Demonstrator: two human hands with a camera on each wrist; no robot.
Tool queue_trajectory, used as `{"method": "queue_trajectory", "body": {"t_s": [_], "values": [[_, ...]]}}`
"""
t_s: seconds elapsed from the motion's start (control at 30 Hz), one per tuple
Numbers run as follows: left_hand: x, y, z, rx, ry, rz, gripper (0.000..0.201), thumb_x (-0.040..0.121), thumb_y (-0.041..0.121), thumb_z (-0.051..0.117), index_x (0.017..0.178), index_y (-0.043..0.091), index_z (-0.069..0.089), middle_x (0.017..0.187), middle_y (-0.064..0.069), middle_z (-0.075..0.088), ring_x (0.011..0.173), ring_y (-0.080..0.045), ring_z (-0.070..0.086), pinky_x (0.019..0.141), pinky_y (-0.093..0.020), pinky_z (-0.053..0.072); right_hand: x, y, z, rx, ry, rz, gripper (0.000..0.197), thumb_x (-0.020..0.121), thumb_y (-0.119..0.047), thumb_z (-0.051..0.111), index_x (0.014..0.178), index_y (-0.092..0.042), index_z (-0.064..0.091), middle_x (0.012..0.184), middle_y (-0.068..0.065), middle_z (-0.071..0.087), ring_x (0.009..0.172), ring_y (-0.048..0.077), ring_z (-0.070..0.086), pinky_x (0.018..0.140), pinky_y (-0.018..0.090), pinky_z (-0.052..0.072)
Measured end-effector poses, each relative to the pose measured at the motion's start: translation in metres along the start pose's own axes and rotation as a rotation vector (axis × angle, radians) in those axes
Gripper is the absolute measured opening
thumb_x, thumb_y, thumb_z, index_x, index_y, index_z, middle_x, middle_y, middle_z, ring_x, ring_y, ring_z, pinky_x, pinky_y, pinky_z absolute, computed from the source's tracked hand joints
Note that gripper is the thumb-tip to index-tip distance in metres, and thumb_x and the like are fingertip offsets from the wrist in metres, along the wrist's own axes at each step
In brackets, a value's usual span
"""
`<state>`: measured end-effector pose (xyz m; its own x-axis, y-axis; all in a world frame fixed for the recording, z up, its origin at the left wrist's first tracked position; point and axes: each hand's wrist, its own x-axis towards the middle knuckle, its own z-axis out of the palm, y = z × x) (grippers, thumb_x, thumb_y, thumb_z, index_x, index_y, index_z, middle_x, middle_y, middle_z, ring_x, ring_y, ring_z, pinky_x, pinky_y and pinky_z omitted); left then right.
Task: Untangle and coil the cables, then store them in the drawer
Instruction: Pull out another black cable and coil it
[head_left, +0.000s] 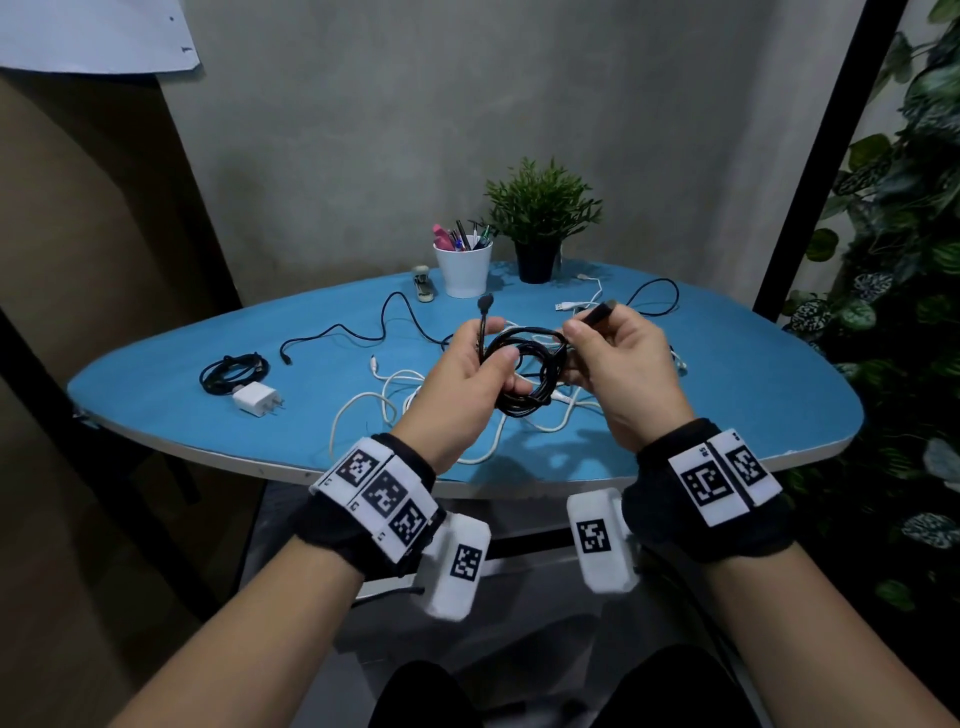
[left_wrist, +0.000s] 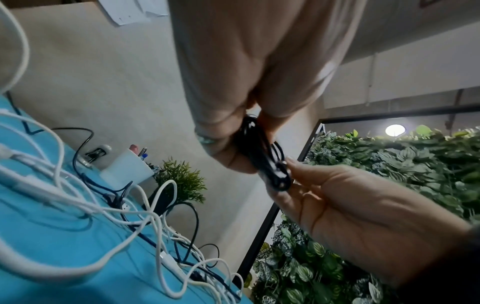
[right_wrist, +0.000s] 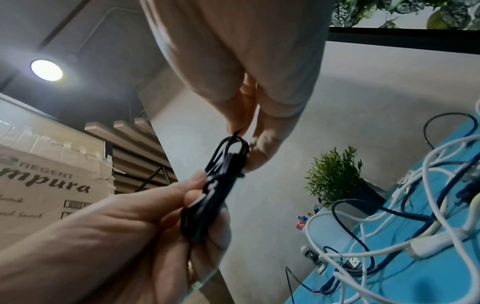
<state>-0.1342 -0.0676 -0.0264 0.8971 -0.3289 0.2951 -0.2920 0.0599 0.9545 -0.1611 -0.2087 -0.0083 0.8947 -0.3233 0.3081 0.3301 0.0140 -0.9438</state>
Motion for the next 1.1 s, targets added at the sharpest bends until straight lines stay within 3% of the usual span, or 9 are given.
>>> {"method": "queue_trajectory", "body": {"t_s": [0.07,0.13,0.4,0.53,0.67,0.77,0.87,0.93,1.1], "values": [[0.001,-0.001,0.0,0.115,0.029,0.052,0.026,0.096,0.018,0.048,0.119,0.029,0.045,0.073,0.01,0.06,0.069,-0.009,0.063,0.083,-0.038,0.053,0.001,0.0,0.002,-0.029,0.031,-0.039,0.014,0.092,-0.005,0.054,0.08,-0.011,0.056,0.073,0.005,0.056,0.055,0.005,0.058,0.048,0.017,0.049],[0.0,-0.001,0.002,0.151,0.05,0.12,0.03,0.09,0.022,0.051,0.119,0.031,0.048,0.078,0.007,0.058,0.066,-0.01,0.06,0.078,-0.037,0.054,0.003,-0.001,0.003,-0.087,0.057,-0.08,0.014,0.09,-0.008,0.058,0.079,-0.015,0.061,0.076,0.006,0.058,0.061,0.01,0.06,0.052,0.022,0.052],[0.001,0.001,0.004,0.204,0.119,0.188,0.018,0.096,0.014,0.048,0.097,0.031,0.055,0.072,0.002,0.056,0.056,-0.009,0.057,0.063,-0.031,0.05,0.002,-0.007,0.002,-0.298,0.014,-0.187,0.017,0.088,-0.011,0.062,0.075,-0.022,0.062,0.067,0.0,0.061,0.062,0.014,0.059,0.058,0.033,0.058],[0.002,0.001,0.004,0.201,0.164,0.161,0.006,0.095,0.015,0.05,0.091,0.016,0.054,0.068,0.002,0.056,0.052,-0.009,0.055,0.058,-0.027,0.048,0.001,-0.004,0.004,-0.327,-0.011,-0.177,0.016,0.088,-0.014,0.061,0.076,-0.024,0.061,0.067,0.002,0.062,0.065,0.02,0.061,0.063,0.045,0.058],[0.004,0.001,0.006,0.246,0.217,0.188,0.017,0.095,0.021,0.05,0.081,0.013,0.052,0.057,0.002,0.054,0.05,-0.01,0.054,0.052,-0.024,0.045,-0.003,-0.002,0.008,-0.266,-0.021,-0.134,0.014,0.091,-0.017,0.056,0.079,-0.025,0.056,0.076,0.009,0.064,0.073,0.03,0.066,0.062,0.048,0.058],[0.003,0.002,0.011,0.172,0.248,0.149,0.026,0.097,0.028,0.046,0.085,0.007,0.053,0.049,0.007,0.054,0.048,-0.008,0.055,0.052,-0.022,0.045,-0.007,-0.001,0.012,-0.105,-0.086,-0.002,0.013,0.096,-0.019,0.048,0.084,-0.024,0.048,0.087,0.015,0.062,0.07,0.033,0.067,0.066,0.051,0.058],[0.005,0.003,0.015,-0.054,0.271,0.056,0.025,0.099,0.025,0.042,0.076,0.016,0.047,0.052,0.008,0.05,0.047,-0.009,0.054,0.063,-0.033,0.046,-0.009,-0.003,0.012,0.031,-0.119,0.1,0.014,0.1,-0.014,0.04,0.086,-0.015,0.041,0.075,0.008,0.054,0.06,0.025,0.062,0.063,0.043,0.057],[0.006,0.005,0.015,-0.183,0.286,-0.013,0.026,0.098,0.017,0.041,0.072,0.017,0.04,0.053,0.004,0.044,0.047,-0.011,0.051,0.061,-0.032,0.042,-0.01,-0.005,0.012,0.084,-0.115,0.122,0.015,0.101,-0.012,0.036,0.086,-0.014,0.037,0.071,0.006,0.051,0.059,0.026,0.061,0.064,0.042,0.055],[0.008,0.007,0.013,-0.228,0.283,-0.06,0.023,0.094,0.007,0.039,0.073,0.016,0.036,0.057,-0.002,0.036,0.06,-0.02,0.046,0.06,-0.03,0.037,-0.01,-0.008,0.011,0.185,-0.069,0.154,0.012,0.101,-0.012,0.033,0.09,-0.012,0.035,0.083,0.012,0.058,0.06,0.029,0.062,0.055,0.038,0.056]]}}
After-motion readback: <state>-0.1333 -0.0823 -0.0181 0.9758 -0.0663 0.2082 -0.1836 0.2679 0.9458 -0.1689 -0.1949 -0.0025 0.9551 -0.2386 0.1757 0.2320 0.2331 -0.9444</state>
